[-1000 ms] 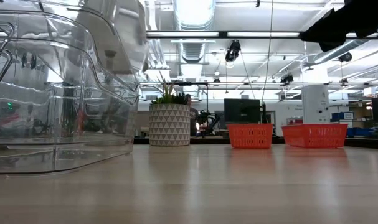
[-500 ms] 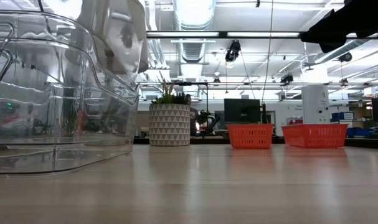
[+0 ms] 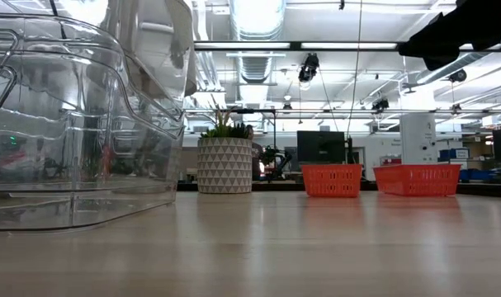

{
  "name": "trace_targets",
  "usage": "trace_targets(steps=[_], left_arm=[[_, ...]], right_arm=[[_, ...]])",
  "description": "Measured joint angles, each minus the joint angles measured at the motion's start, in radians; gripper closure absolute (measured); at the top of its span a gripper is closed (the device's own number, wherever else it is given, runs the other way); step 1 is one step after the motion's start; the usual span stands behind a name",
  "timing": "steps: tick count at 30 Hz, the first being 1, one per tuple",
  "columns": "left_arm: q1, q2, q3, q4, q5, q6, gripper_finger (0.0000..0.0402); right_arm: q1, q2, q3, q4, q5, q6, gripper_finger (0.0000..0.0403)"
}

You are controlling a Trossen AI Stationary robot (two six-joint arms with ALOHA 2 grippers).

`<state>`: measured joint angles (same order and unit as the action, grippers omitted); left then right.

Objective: Stack baskets by color
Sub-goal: Stack the right transparent bin on the left stacked transparent bins

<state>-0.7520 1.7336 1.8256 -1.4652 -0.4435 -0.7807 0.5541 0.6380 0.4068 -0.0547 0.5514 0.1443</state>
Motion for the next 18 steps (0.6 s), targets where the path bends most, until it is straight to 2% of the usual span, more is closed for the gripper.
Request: trace_targets(steps=[18], left_arm=[[-0.001,0.000,0.001,0.021,0.058,-0.026,0.0401]], right_arm=[[0.000,0.000,0.000,0.000,0.000,0.005,0.0278]])
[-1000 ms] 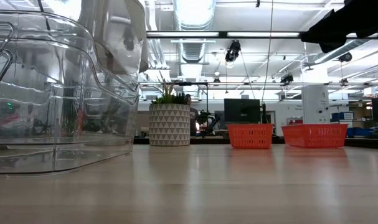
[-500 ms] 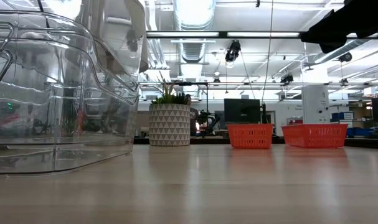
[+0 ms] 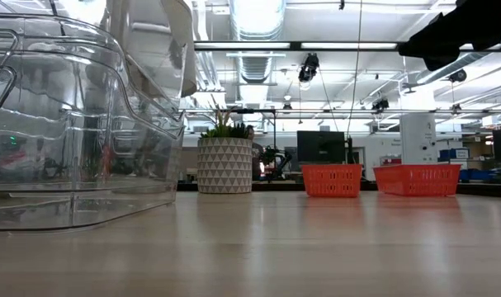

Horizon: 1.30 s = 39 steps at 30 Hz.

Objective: Stack baskets by color
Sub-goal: Stack the right transparent bin on the left stacked transparent bins

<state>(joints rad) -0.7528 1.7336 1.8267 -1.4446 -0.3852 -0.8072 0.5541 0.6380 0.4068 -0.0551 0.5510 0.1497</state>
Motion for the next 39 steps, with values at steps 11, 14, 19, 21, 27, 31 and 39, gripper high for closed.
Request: trace_targets(steps=[11,14,19,21,27,31,39], left_arm=[[0.001,0.000,0.005,0.030,0.040,-0.003,0.0401],[-0.001,-0.001,0.005,0.035,0.056,-0.002,0.0401],[-0.001,-0.001,0.004,0.033,0.055,0.001,0.0401],[-0.001,-0.001,0.004,0.031,0.055,0.001,0.0401],[0.000,-0.001,0.002,0.031,0.048,0.002,0.0401],[0.000,-0.001,-0.001,0.028,0.041,0.011,0.0401],[0.000,0.003,-0.001,0.029,0.041,0.028,0.0401]], right_arm=[[0.000,0.000,0.000,0.000,0.000,0.000,0.0275],[0.000,0.000,-0.001,0.000,0.000,0.000,0.0275],[0.000,0.000,-0.001,0.000,-0.001,0.001,0.0275],[0.000,0.000,-0.001,0.000,-0.001,0.001,0.0275],[0.000,0.000,-0.002,0.000,-0.002,0.001,0.0275],[0.000,0.000,-0.002,0.000,-0.002,0.001,0.0275],[0.000,0.001,-0.002,0.000,-0.002,0.009,0.0275]])
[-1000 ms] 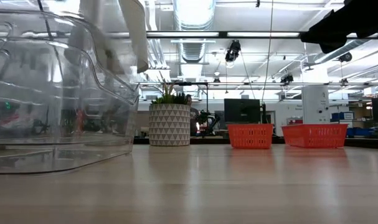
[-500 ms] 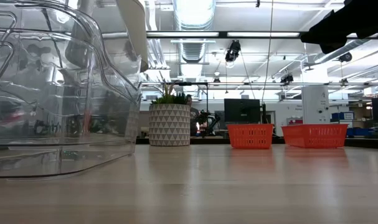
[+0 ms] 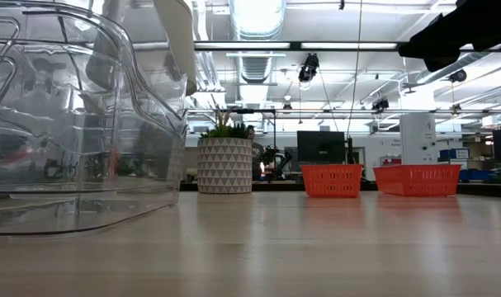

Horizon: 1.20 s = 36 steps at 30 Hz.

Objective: Stack baskets by color
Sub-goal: Stack the right transparent bin on the left stacked transparent bins, then stack the center orange bin on the left orange bin

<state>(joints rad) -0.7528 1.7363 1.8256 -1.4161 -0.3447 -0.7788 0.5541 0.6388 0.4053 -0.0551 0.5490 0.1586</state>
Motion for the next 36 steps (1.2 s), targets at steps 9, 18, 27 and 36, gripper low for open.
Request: trace_targets(steps=[9,18,27,36], left_arm=[[0.000,0.000,-0.013,0.004,0.000,0.000,0.0401],[0.004,0.000,-0.083,0.001,-0.003,0.000,0.0345],[0.007,-0.004,-0.078,0.001,-0.006,0.003,0.0246],[0.008,-0.012,-0.101,0.106,-0.160,0.154,0.0247]], right_arm=[[0.000,0.000,-0.003,0.000,-0.003,0.001,0.0275],[0.000,0.000,-0.004,-0.001,-0.003,0.003,0.0275],[0.000,0.000,-0.004,0.000,-0.003,0.006,0.0275],[0.000,0.000,-0.014,0.000,-0.003,0.006,0.0275]])
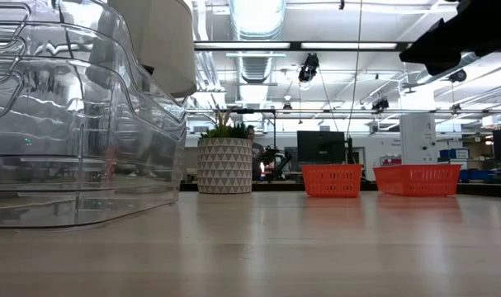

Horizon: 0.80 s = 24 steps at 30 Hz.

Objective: Stack baskets by color
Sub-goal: Stack the center orange bin on the left orange bin

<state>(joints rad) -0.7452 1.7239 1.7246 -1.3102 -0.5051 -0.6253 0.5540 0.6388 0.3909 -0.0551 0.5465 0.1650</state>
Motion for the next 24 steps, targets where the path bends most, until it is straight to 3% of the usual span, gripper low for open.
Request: trace_targets(steps=[8,13,19,24], left_arm=[[0.019,-0.079,-0.132,0.299,-0.096,0.273,0.0284],[0.037,-0.194,-0.307,0.486,-0.184,0.386,0.0300],[0.079,-0.342,-0.537,0.766,-0.367,0.538,0.0307],[0.129,-0.437,-0.659,0.921,-0.392,0.627,0.0307]], right_arm=[[0.000,0.000,-0.011,0.009,0.004,0.009,0.0282],[0.000,0.005,-0.016,0.021,0.016,0.012,0.0282],[-0.001,0.056,-0.016,0.051,0.091,0.013,0.0282],[-0.001,0.124,0.016,0.080,0.128,0.007,0.0282]])
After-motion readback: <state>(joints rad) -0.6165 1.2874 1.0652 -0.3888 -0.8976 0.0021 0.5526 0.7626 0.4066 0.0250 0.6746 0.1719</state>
